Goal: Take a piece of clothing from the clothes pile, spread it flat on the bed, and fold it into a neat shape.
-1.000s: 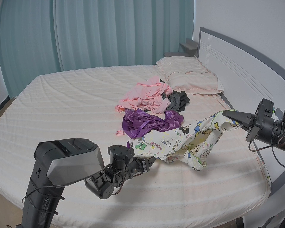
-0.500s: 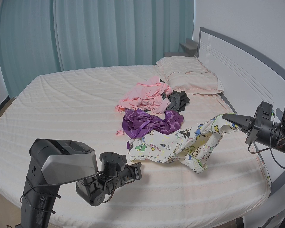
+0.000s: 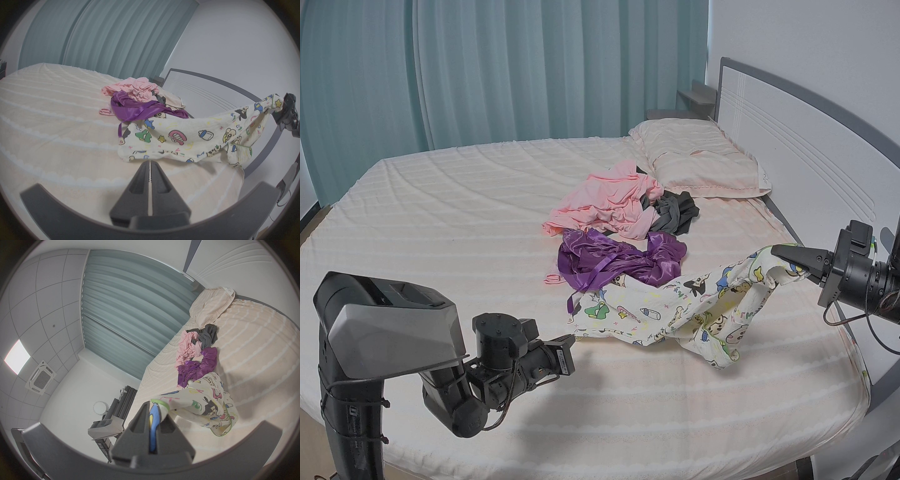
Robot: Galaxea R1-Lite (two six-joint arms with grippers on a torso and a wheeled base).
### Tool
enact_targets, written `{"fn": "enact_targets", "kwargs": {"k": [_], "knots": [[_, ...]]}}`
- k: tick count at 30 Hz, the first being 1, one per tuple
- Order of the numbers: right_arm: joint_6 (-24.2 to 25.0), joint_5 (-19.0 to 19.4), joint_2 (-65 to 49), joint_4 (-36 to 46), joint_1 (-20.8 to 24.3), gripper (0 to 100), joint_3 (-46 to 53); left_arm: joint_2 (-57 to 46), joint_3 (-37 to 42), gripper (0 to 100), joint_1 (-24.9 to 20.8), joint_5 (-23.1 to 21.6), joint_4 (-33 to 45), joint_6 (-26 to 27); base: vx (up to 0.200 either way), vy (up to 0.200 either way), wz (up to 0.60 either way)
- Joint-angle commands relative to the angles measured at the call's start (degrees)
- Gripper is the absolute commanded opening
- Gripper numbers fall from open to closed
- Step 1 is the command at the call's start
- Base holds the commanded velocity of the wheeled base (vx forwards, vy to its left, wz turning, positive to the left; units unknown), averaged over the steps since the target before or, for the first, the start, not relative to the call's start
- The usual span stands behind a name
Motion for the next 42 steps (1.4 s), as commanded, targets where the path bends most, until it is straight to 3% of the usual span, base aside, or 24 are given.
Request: {"fn": "enact_targets", "kwargs": {"k": [1,5,13,19,25,26,31,38,42], "knots": [[0.01,0.08,0.09,0.02,-0.23,0,-0.38,0.27,-8.69,100,0.75,0.03,8.46,1.31,0.000,0.000,0.00],[-0.08,0.08,-0.08,-0.07,0.21,0,-0.47,3.88,-12.91,100,0.13,-0.23,8.99,2.01,0.000,0.000,0.00],[-0.08,0.08,0.35,0.02,1.18,0,-1.70,11.00,-20.91,100,-0.13,-0.76,12.59,9.13,0.000,0.000,0.00],[-0.08,0.08,0.88,0.02,1.09,0,-1.70,11.87,-20.47,100,-0.13,-5.59,12.59,13.00,0.000,0.000,0.00],[-0.08,0.08,0.97,-0.07,1.09,0,-1.79,12.14,-22.67,100,-0.04,-5.59,12.68,15.72,0.000,0.000,0.00],[0.01,0.08,1.06,0.02,1.00,0,-2.23,11.70,-21.52,100,0.40,-5.77,13.03,18.97,0.000,0.000,0.00],[0.01,0.08,1.23,0.02,0.74,0,-2.58,10.47,-18.09,100,1.28,-6.30,12.77,23.81,0.000,0.000,0.00],[0.01,0.08,0.97,0.19,0.65,0,-3.54,8.62,-14.84,100,0.75,-8.14,11.89,24.42,0.000,0.000,0.00],[0.01,0.08,0.97,0.28,1.09,0,-3.46,9.50,-17.74,100,0.75,-8.14,11.89,24.42,0.000,0.000,0.00]]}}
